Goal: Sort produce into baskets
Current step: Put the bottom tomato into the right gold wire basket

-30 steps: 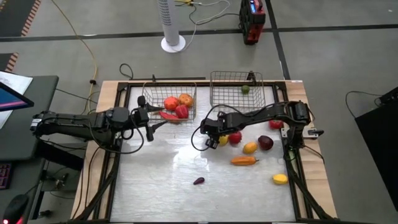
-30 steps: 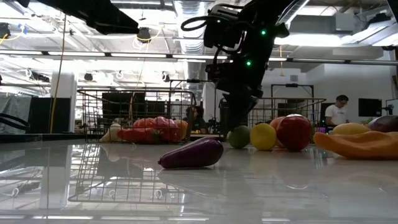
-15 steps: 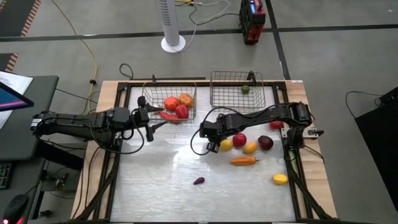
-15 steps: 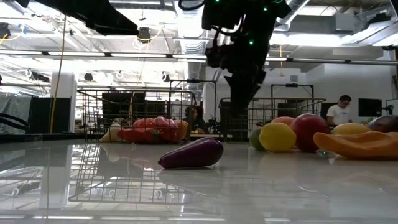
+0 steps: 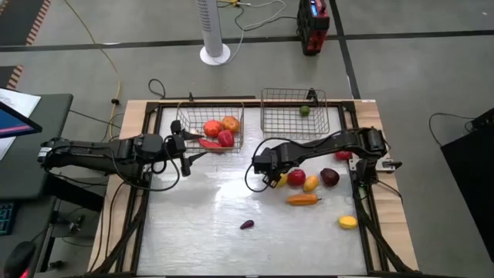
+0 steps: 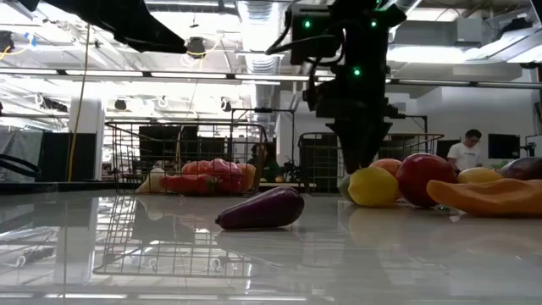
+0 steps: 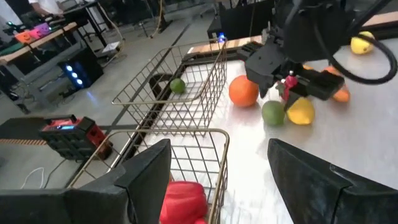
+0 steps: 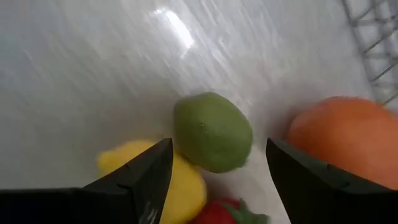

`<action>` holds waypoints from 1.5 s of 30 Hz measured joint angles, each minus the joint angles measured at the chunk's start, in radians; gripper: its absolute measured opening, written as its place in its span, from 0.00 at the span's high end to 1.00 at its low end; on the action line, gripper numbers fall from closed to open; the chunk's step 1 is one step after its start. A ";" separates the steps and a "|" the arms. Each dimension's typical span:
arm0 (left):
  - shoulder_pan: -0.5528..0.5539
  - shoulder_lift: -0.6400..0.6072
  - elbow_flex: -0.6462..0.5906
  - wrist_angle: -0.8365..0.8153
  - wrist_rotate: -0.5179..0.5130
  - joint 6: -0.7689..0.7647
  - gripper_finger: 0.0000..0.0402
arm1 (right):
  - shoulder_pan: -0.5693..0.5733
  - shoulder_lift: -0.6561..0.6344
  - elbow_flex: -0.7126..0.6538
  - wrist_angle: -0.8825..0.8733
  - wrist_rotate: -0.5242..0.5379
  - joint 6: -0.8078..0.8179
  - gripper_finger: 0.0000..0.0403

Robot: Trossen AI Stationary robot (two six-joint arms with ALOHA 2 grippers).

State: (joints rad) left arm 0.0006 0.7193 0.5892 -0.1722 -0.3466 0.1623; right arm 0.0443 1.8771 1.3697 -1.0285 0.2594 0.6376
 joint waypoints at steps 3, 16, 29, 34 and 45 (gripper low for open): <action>0.000 0.000 0.000 0.002 0.000 0.002 0.36 | 0.030 -0.008 0.007 0.000 0.001 -0.045 0.29; 0.000 0.000 0.000 0.001 -0.001 -0.014 0.36 | 0.113 -0.199 -0.085 -0.158 0.000 0.121 0.29; 0.000 0.000 0.000 -0.005 0.001 -0.017 0.36 | 0.089 -0.357 -0.426 0.191 -0.013 0.201 0.29; 0.000 0.000 0.000 -0.004 0.001 -0.013 0.36 | 0.091 -0.323 -0.438 0.216 0.012 0.194 0.29; 0.000 0.000 0.000 -0.014 0.001 -0.013 0.36 | 0.094 -0.348 -0.398 0.220 0.053 0.152 0.29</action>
State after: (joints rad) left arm 0.0006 0.7193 0.5892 -0.1866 -0.3457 0.1490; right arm 0.1383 1.5293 0.9718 -0.8083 0.3126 0.7897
